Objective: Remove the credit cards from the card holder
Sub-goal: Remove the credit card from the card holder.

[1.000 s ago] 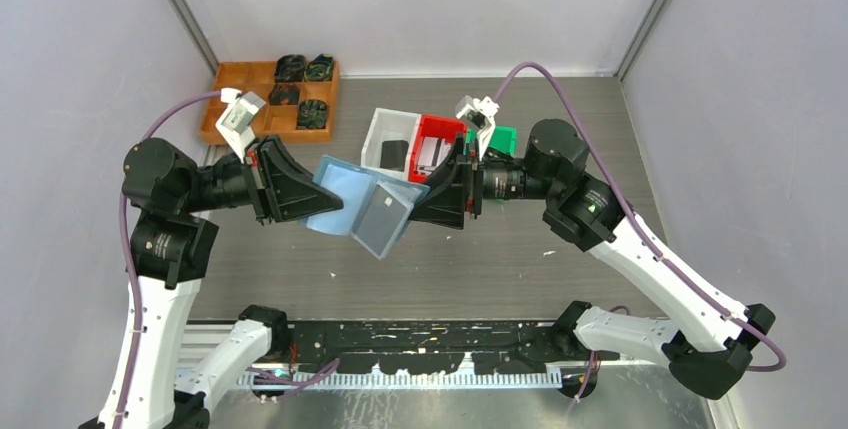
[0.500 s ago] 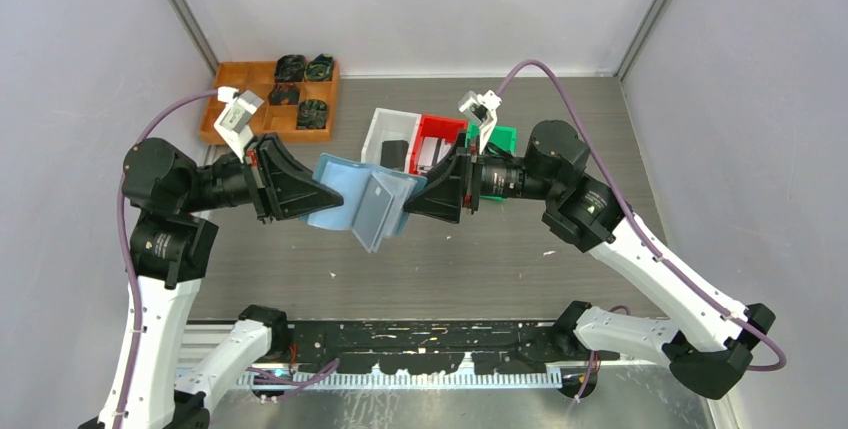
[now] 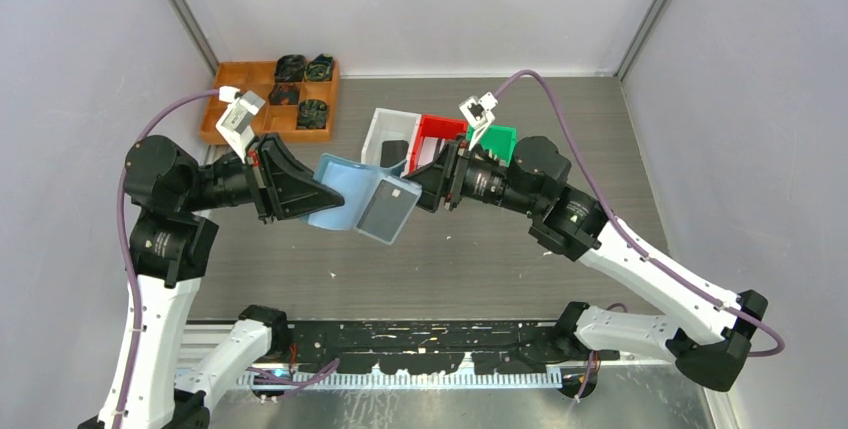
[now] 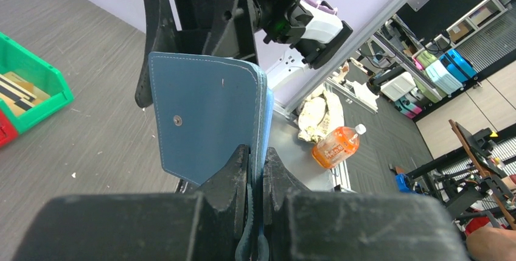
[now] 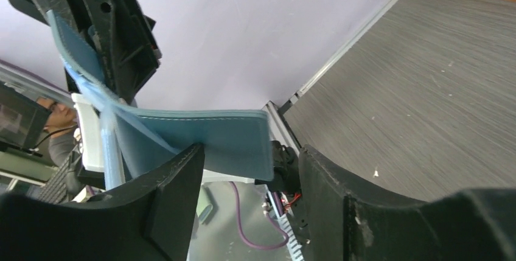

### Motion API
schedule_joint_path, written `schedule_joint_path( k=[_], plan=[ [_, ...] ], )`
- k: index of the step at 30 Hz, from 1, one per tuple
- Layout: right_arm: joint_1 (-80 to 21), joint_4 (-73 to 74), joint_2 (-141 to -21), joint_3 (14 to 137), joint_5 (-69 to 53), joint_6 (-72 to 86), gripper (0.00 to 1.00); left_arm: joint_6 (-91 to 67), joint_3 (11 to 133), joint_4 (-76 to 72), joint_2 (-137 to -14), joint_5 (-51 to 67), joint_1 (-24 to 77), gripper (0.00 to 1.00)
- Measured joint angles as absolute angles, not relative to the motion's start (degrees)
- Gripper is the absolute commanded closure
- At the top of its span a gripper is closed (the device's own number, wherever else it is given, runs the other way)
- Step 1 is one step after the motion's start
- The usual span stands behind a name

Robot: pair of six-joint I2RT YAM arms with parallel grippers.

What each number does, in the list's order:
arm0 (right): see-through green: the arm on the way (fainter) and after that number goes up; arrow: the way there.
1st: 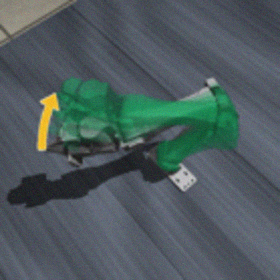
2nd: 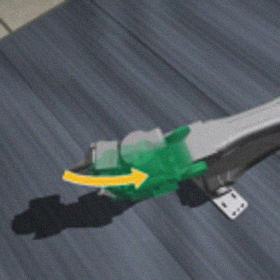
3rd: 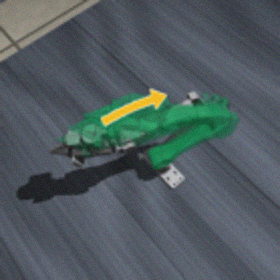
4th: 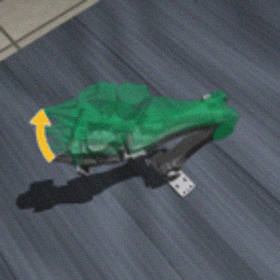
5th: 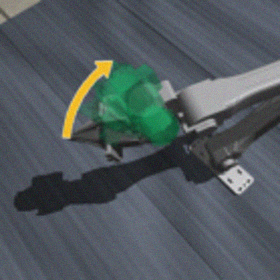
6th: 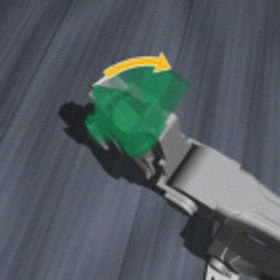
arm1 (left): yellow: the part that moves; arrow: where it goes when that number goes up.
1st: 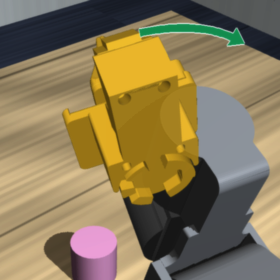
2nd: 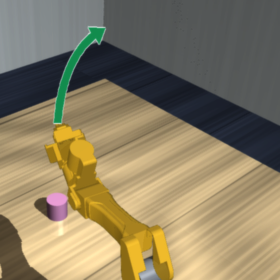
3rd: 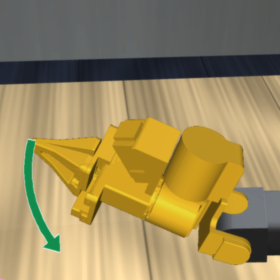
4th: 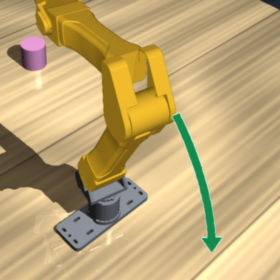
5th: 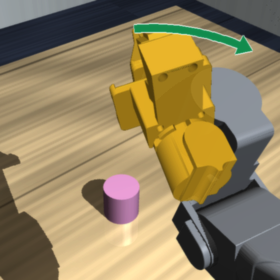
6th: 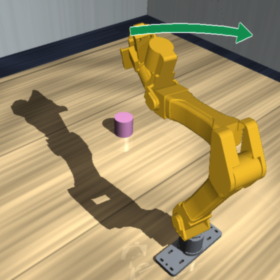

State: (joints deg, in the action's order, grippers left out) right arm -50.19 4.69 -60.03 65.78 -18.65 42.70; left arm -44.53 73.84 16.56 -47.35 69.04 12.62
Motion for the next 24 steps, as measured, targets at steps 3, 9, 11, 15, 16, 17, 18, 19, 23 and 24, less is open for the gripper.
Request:
schedule_joint_path(
  k=[3, 9, 11, 15, 16, 17, 18, 19, 23, 24],
  plan=[
    [-52.97, 3.22, -60.38, 65.78, -17.3, 42.81, 0.3, -44.51, 73.93, 16.62, -47.4, 69.04, 12.62, 1.0],
    [-54.7, 2.63, -59.57, 65.3, -18.83, 39.38, 0.23, -43.22, 74.54, 18.11, -47.46, 69.08, 12.62, 1.0],
    [-54.7, 3.36, -58.39, 64.9, -20.21, 37.36, 0.22, -42.54, 75.05, 18.74, -47.53, 69.1, 12.62, 1.0],
    [-54.7, 6.42, -55.07, 65.23, -21.19, 32.49, 0.21, -40.53, 75.31, 19.77, -47.48, 69.54, 12.62, 1.0],
    [-54.7, 7.05, -54.65, 65.71, -21.54, 31.46, 0.21, -40.03, 75.31, 20.03, -47.51, 69.56, 12.62, 1.0],
    [-54.7, 7.64, -54.61, 66.43, -22.02, 30.65, 0.21, -39.77, 75.31, 20.29, -47.48, 69.63, 12.62, 1.0],
    [-54.7, 7.86, -54.81, 67.13, -22.48, 30.15, 0.22, -39.48, 75.31, 20.56, -47.48, 69.65, 12.62, 1.0],
    [-54.7, 8.03, -55.29, 68.05, -23.24, 29.76, 0.22, -39.29, 75.31, 20.69, -47.51, 69.67, 12.62, 1.0],
    [-54.7, 8.21, -59.22, 71.9, -26.09, 28.95, 0.22, -38.44, 75.31, 21.26, -47.48, 69.67, 12.62, 1.0],
    [-54.7, 8.19, -60.1, 72.38, -26.59, 28.91, 0.22, -38.35, 75.31, 21.34, -47.48, 69.67, 12.62, 1.0]
  ],
)
